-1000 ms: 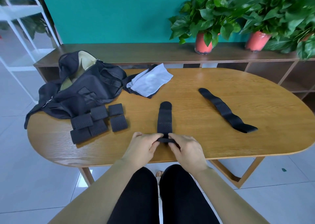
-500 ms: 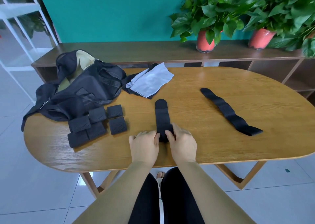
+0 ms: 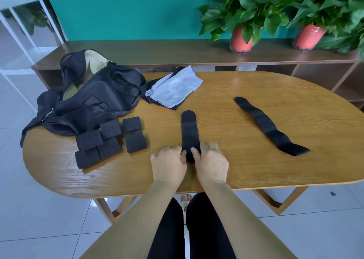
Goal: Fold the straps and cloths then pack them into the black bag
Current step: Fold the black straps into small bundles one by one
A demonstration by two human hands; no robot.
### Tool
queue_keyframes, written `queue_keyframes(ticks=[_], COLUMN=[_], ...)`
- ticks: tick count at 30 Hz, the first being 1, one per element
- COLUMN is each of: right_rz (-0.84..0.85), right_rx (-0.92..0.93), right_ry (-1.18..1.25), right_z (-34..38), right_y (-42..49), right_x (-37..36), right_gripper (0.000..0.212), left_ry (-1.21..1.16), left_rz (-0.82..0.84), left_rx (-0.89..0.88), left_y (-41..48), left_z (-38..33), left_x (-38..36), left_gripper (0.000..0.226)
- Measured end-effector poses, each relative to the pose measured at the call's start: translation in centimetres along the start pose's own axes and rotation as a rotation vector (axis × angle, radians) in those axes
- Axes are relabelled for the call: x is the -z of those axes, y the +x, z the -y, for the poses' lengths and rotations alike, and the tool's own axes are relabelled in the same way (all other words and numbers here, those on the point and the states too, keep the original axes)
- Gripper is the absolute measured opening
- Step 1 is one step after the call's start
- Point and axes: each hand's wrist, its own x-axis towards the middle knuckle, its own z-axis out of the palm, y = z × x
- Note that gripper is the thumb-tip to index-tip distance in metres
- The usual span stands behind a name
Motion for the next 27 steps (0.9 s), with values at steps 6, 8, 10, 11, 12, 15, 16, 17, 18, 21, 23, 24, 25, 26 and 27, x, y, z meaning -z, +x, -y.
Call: queue_keyframes(ticks=[6, 8, 10, 11, 12, 15, 16, 17, 18, 21, 23, 24, 25, 26, 27], right_rz=[-0.028, -0.035, -0.051, -0.068, -0.073, -0.163, -0.206, -0.233, -0.241, -0.21, -0.186, -0.171, -0.158, -0.147, -0.14], right_rx=[0.001, 0.005, 0.031, 0.037, 0.026, 0.096, 0.178, 0.265, 0.33, 0.402, 0.403, 0.399, 0.393, 0.386, 0.381], right_ry=[-0.016, -0.019, -0.024, -0.016, 0.019, 0.146, 0.133, 0.1, 0.067, 0.038, 0.03, 0.031, 0.032, 0.033, 0.034], right_z=[0.1, 0.1, 0.1, 0.1, 0.0, -0.8, -1.1, -1.5, -1.8, -2.4, -2.4, -2.3, -2.3, -2.3, -2.3], right_y=[0.1, 0.1, 0.0, -0.1, -0.1, -0.2, -0.2, -0.3, -0.4, -0.4, -0.4, -0.4, -0.3, -0.3, -0.3], right_x=[-0.2, -0.3, -0.5, -0.6, -0.6, -0.5, -0.4, -0.4, -0.5, -0.8, -0.6, -0.4, -0.3, -0.1, 0.0], right_gripper=[0.043, 0.043, 0.041, 0.04, 0.04, 0.034, 0.029, 0.024, 0.019, 0.016, 0.022, 0.022, 0.021, 0.019, 0.018], left_ry=[-0.145, -0.173, -0.127, -0.099, -0.074, -0.048, -0.05, -0.052, -0.057, -0.05, -0.021, 0.0, 0.02, 0.036, 0.047], left_rz=[-0.015, -0.026, -0.05, -0.057, -0.06, -0.046, -0.04, -0.031, -0.026, -0.017, 0.002, 0.023, 0.042, 0.053, 0.059], left_rx=[-0.087, -0.161, -0.244, -0.261, -0.272, -0.274, -0.275, -0.272, -0.267, -0.272, -0.281, -0.283, -0.286, -0.293, -0.3], left_y=[0.6, 0.6, 0.6, 0.5, 0.5, 0.4, 0.4, 0.4, 0.5, 0.5, 0.4, 0.4, 0.4, 0.3, 0.3], left_z=[0.8, 1.1, 1.4, 1.5, 1.6, 1.5, 1.5, 1.4, 1.3, 1.4, 1.4, 1.4, 1.4, 1.4, 1.4], left_x=[-0.5, -0.9, -1.4, -1.5, -1.6, -1.4, -1.3, -1.2, -1.2, -1.2, -1.1, -1.1, -1.0, -0.9, -0.8], left_gripper=[0.041, 0.036, 0.031, 0.031, 0.031, 0.032, 0.032, 0.032, 0.032, 0.031, 0.033, 0.034, 0.035, 0.036, 0.037])
